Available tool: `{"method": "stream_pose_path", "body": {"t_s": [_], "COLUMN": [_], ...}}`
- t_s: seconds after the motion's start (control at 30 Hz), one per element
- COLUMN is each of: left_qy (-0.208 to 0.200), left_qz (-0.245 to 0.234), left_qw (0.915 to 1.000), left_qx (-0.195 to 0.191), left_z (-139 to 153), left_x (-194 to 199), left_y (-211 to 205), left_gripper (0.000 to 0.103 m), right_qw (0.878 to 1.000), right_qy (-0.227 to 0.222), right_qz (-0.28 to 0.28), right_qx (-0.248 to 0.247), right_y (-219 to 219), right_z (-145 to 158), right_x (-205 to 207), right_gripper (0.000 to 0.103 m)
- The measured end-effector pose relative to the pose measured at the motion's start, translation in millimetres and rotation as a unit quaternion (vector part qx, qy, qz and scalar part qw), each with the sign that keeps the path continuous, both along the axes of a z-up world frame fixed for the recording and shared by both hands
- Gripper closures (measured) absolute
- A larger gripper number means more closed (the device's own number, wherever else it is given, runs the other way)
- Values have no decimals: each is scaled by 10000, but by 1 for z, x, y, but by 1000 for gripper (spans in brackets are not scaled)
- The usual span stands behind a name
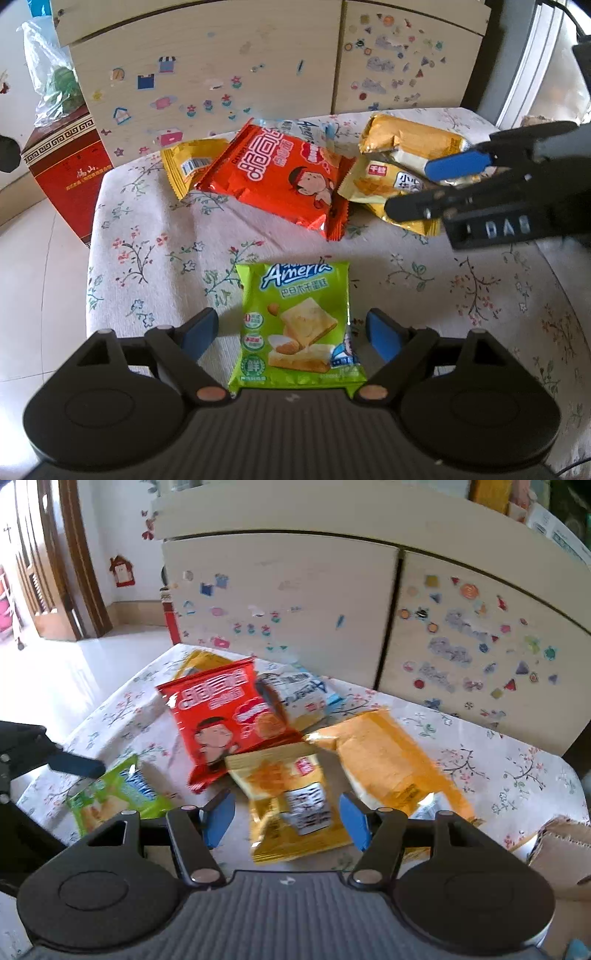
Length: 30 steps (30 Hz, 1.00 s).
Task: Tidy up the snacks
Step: 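Hold the green bag in the left tool while the right tool grasps the yellow waffle bag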
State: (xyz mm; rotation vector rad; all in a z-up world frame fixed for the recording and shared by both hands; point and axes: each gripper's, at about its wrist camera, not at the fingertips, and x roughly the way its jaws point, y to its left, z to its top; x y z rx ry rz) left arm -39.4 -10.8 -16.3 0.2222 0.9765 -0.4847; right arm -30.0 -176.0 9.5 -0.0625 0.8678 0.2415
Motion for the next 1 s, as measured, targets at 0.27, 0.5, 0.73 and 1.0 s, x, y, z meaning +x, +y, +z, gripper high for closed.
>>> {"method": "stream_pose_path", "body": {"t_s": [0.27, 0.5, 0.73, 1.0], "left_qy": [-1, -1, -27, -210], "left_qz": [-15, -28, -95, -362], "left_qw": [10000, 10000, 10000, 9990], "left_qx": [8, 1, 6, -141], "left_z": [0, 0, -1, 4], "left_x": [0, 0, 0, -2], "left_y": [-1, 0, -2, -4], "left_gripper": [14, 13, 10, 42], "right_qw": [9997, 9999, 9995, 9997], "right_qy": [50, 135, 71, 161], "right_qz": [46, 67, 129, 40], "right_qx": [241, -21, -269, -200], "right_y": [-4, 5, 16, 16], "right_z": [-3, -11, -19, -15], "right_x": [5, 11, 13, 8], "right_gripper": [34, 34, 33, 47]}}
